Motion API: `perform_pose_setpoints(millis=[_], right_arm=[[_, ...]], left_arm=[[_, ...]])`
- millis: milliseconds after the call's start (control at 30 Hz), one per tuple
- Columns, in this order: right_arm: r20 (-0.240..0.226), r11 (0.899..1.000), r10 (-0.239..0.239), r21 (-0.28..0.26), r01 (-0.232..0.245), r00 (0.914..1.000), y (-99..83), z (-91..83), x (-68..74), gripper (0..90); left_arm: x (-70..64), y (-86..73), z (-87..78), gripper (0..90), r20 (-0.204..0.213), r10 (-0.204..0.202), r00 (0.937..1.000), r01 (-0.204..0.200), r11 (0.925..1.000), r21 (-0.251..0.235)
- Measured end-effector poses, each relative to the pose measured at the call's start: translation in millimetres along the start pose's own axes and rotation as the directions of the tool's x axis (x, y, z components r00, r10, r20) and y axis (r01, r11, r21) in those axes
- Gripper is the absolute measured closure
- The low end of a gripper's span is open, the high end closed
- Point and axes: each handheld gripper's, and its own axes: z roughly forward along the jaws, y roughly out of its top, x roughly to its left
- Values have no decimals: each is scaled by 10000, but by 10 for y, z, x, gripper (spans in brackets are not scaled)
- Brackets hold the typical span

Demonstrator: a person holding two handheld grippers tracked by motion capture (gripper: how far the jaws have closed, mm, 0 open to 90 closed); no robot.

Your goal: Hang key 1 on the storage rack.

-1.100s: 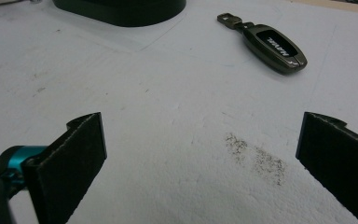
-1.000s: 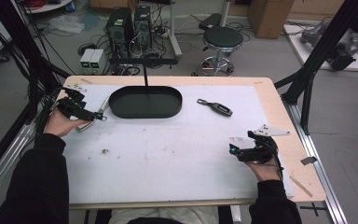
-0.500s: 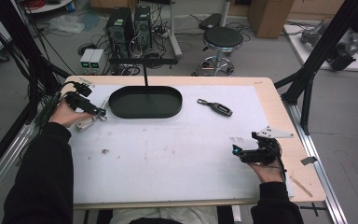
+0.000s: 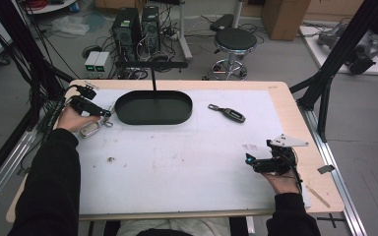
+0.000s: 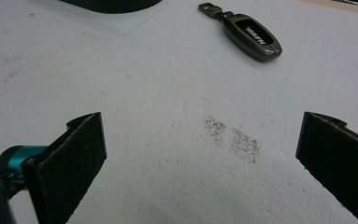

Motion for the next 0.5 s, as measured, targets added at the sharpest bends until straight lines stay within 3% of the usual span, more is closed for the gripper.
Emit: perform_pose_setpoints(millis=[200,367,500], right_arm=[[35,10000,24,46,-24,10000,0,-9,13,8],[43,10000,-30,37,30,10000,-6,-15,10,8],[56,9999,6,111,-7,10000,-13,-16,15,8]], left_arm=[[-34,47,92,290,38,77,10000,-78,9999,144],[-27,50,192,311,-43,-193,9998,195,9986,489],[-37,50,222,398,-219,-206,9995,215,9989,426]])
